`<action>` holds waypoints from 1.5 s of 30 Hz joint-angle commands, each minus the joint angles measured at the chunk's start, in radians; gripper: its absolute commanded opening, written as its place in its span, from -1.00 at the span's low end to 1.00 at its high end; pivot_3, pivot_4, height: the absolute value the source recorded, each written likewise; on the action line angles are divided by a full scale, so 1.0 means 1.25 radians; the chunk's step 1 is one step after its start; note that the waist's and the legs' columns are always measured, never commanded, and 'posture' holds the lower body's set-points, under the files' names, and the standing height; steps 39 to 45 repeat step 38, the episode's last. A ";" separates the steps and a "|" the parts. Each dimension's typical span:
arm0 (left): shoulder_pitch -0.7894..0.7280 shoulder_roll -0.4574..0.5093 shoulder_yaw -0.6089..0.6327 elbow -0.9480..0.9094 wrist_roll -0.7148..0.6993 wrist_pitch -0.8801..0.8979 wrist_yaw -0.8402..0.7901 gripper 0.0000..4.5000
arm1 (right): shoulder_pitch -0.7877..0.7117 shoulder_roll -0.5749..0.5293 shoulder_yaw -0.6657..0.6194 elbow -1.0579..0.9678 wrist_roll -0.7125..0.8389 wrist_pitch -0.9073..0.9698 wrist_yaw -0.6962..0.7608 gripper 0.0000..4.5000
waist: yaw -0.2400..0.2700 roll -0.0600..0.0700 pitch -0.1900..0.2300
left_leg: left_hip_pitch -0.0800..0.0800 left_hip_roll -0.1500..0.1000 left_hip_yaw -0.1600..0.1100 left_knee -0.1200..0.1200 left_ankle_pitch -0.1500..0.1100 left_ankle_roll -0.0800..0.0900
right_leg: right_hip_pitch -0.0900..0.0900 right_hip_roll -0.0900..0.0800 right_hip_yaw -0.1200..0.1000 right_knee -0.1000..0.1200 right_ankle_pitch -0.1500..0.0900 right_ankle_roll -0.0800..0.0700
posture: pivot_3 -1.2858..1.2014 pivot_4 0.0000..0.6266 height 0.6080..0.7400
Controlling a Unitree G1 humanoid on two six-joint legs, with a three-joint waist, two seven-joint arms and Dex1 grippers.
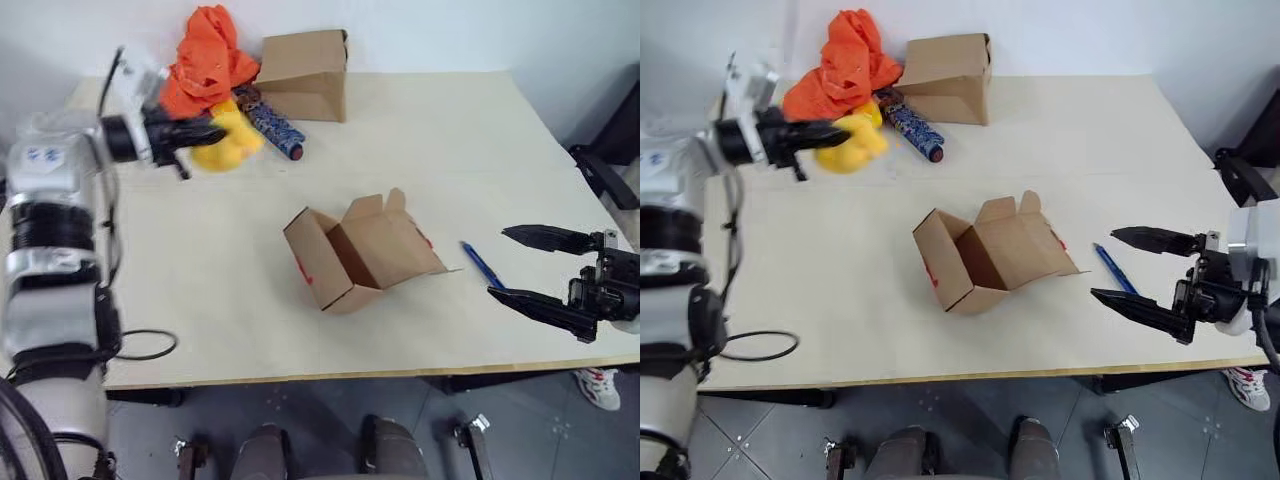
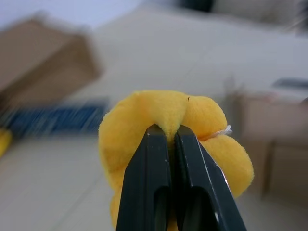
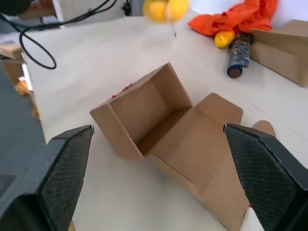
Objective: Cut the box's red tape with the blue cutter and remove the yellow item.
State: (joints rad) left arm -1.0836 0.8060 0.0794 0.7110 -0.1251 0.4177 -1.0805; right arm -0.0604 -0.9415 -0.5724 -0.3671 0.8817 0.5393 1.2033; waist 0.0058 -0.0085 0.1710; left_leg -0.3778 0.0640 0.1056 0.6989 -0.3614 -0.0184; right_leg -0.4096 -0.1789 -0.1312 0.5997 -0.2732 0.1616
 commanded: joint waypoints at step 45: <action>1.002 -0.088 0.313 -0.791 -0.304 -0.036 0.009 0.98 | -0.157 -0.038 0.229 0.515 -0.256 -0.262 0.278 1.00 | -0.008 -0.002 0.002 | 0.008 0.001 0.010 0.002 -0.001 -0.001 | 0.000 -0.001 0.007 0.004 0.000 -0.002 | 0.03 -0.52 1.00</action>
